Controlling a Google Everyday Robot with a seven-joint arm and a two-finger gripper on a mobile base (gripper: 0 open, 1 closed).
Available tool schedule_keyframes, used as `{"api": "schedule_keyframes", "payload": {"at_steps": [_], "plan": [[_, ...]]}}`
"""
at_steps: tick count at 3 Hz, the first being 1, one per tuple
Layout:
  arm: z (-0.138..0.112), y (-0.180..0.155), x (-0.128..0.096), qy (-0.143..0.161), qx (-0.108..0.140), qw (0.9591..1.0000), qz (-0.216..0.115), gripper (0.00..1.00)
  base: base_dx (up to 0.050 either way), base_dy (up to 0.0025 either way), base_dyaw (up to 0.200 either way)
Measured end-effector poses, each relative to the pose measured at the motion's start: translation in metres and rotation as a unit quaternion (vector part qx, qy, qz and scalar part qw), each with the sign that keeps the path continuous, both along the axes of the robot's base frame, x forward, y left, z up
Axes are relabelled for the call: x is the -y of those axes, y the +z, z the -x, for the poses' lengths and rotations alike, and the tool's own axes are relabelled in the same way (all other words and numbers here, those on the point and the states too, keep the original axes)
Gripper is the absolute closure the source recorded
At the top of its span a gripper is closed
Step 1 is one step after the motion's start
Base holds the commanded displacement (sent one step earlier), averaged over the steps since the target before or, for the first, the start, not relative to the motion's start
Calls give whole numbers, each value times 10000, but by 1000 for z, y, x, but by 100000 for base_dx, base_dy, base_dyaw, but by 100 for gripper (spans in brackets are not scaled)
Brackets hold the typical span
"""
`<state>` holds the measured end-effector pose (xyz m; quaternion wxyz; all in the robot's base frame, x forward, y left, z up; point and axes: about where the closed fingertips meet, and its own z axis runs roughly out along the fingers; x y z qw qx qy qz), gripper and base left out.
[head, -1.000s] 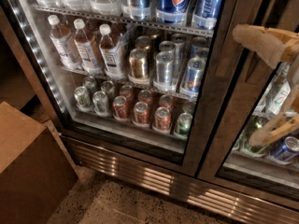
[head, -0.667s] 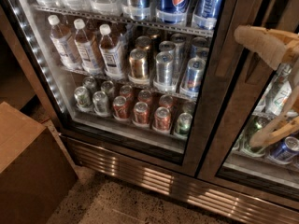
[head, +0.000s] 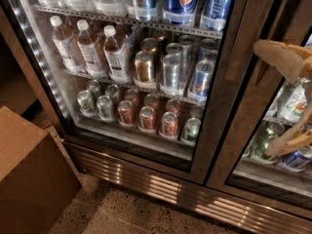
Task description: Open left fridge door
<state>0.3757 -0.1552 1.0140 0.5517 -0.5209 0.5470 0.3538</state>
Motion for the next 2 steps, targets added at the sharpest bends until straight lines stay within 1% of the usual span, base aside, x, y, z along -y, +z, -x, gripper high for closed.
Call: {"api": "schedule_keyframes", "payload": {"at_steps": [1, 2], "plan": [[0, 0, 0, 0, 0, 10000, 0, 0, 0, 0, 0], [0, 3, -2, -117, 39, 9998, -125, 0, 0, 0, 0]]}}
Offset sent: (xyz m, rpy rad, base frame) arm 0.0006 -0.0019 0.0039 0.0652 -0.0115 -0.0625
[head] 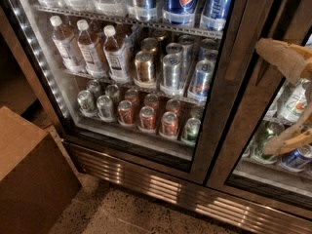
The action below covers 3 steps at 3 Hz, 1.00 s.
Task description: Open left fridge door
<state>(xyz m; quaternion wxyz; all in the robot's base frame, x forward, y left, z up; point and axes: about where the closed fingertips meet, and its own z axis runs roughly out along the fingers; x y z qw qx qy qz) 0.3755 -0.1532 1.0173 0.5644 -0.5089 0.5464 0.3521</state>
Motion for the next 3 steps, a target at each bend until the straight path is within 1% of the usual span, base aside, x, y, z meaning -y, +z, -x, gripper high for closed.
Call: {"api": "schedule_keyframes", "payload": {"at_steps": [1, 2, 3], "plan": [[1, 0, -6, -238, 123, 9996, -108, 0, 0, 0, 0], [1, 0, -6, -237, 123, 9996, -108, 0, 0, 1, 19996], [1, 0, -6, -237, 123, 9996, -107, 0, -12, 17, -20197]]}}
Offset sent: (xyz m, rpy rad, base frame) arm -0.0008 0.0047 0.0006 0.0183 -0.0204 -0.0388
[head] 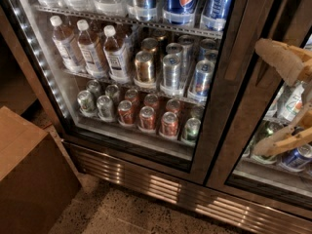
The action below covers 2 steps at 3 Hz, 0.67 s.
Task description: Open left fridge door
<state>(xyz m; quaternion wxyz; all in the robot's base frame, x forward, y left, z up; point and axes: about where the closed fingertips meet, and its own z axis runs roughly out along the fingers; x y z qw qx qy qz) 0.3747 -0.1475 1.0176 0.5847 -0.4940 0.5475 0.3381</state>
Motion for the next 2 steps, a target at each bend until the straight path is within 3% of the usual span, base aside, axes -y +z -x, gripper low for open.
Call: {"api": "schedule_keyframes", "payload": {"at_steps": [1, 2], "plan": [[-13, 9, -5, -114, -81, 9999, 69, 0, 0, 0, 0], [-13, 9, -5, -114, -81, 9999, 69, 0, 0, 1, 19192]]}}
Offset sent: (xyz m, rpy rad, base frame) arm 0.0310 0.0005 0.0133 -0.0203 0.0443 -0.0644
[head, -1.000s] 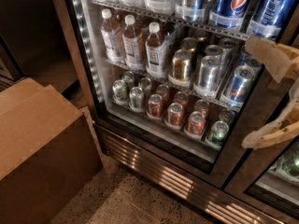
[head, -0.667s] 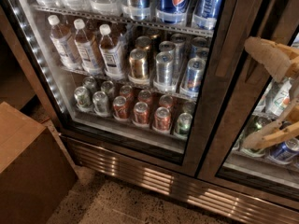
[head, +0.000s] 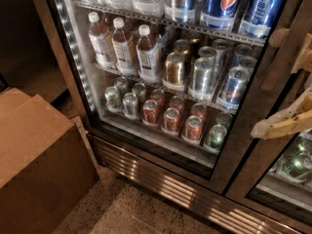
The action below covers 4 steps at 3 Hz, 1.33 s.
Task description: Open left fridge door
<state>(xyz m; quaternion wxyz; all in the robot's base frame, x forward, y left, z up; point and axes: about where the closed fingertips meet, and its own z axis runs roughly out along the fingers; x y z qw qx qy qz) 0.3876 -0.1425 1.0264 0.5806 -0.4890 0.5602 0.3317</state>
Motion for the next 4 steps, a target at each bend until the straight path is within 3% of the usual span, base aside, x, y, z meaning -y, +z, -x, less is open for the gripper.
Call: {"api": "schedule_keyframes", "payload": {"at_steps": [1, 2, 4], "plan": [[0, 0, 0, 0, 0, 10000, 0, 0, 0, 0, 0], [0, 0, 0, 0, 0, 10000, 0, 18, 0, 0, 0], [0, 0, 0, 1, 0, 10000, 0, 65, 0, 0, 0]]}}
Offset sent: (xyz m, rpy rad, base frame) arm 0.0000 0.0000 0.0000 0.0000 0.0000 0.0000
